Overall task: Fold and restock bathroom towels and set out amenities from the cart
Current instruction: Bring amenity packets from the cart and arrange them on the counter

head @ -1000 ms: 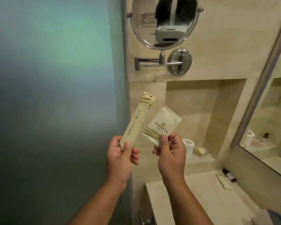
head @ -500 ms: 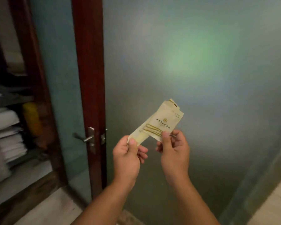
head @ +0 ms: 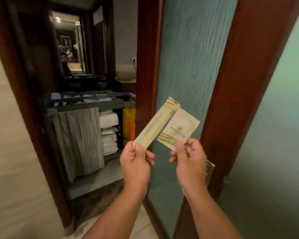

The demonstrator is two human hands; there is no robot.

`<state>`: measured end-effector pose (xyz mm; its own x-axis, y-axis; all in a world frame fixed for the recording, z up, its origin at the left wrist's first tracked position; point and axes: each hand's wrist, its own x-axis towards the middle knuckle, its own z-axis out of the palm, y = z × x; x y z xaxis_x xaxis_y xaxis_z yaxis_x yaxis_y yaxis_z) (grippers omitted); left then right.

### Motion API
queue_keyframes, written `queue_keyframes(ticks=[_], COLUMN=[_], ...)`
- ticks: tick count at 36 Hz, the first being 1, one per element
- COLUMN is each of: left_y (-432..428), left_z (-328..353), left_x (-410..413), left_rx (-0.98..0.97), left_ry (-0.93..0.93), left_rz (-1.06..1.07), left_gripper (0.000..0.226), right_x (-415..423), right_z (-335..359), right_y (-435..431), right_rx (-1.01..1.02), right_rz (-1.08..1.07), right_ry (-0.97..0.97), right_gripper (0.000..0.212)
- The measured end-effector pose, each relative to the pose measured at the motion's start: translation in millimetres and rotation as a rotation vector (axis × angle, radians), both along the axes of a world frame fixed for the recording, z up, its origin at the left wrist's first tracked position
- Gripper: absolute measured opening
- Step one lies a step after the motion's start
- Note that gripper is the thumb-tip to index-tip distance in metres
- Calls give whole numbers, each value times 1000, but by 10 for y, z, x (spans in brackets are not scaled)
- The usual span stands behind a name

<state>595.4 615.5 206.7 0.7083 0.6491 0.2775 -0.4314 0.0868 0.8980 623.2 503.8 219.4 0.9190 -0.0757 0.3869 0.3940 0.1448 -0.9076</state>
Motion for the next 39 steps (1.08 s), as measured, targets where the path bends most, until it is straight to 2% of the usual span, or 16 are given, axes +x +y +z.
queue_keyframes(ticks=[5,9,22,30,39], left_y=[589,1010,2618,4075,5604], left_z=[-99,-127,-99,-311,-221], left_x=[395,814,1973,2667,3770], left_rx=[-32,14,-8,-49,-97], left_ry=[18,39,79,81,116], left_rz=[113,205,546,623,576], left_gripper=[27,25,23,25,27], right_x=[585,1158,2696,3443,4480], right_z=[-131,-172,-227,-396,-337], right_y=[684,1158,2989,4409,5882], right_rx=[-7,27,-99,-115,-85], right_rz=[115,200,508,586,496], right_ry=[33,42,6,3,64], right_gripper=[6,4,3,6,7])
